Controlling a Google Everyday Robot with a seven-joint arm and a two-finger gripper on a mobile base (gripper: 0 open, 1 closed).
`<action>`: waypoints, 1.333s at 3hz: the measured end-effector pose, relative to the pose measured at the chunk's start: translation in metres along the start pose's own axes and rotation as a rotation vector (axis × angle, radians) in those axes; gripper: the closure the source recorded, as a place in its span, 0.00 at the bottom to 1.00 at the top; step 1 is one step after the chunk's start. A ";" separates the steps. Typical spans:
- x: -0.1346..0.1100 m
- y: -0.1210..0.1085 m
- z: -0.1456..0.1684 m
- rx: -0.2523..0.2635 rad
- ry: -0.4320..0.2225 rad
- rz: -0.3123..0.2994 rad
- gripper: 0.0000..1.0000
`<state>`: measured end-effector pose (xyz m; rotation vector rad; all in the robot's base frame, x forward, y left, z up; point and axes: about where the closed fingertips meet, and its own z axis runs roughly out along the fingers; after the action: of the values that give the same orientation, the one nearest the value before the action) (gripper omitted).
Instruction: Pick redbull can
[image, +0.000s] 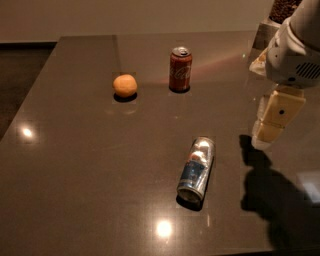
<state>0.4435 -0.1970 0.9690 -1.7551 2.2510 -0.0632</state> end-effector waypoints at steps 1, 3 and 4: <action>-0.021 0.005 0.029 -0.075 -0.036 -0.102 0.00; -0.049 0.019 0.077 -0.231 -0.098 -0.372 0.00; -0.058 0.034 0.092 -0.288 -0.106 -0.538 0.00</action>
Offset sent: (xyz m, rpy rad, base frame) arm 0.0145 0.0577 -0.0705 0.0390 0.1512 0.4148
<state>0.4475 -0.1198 0.8848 -2.4079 1.7235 0.2495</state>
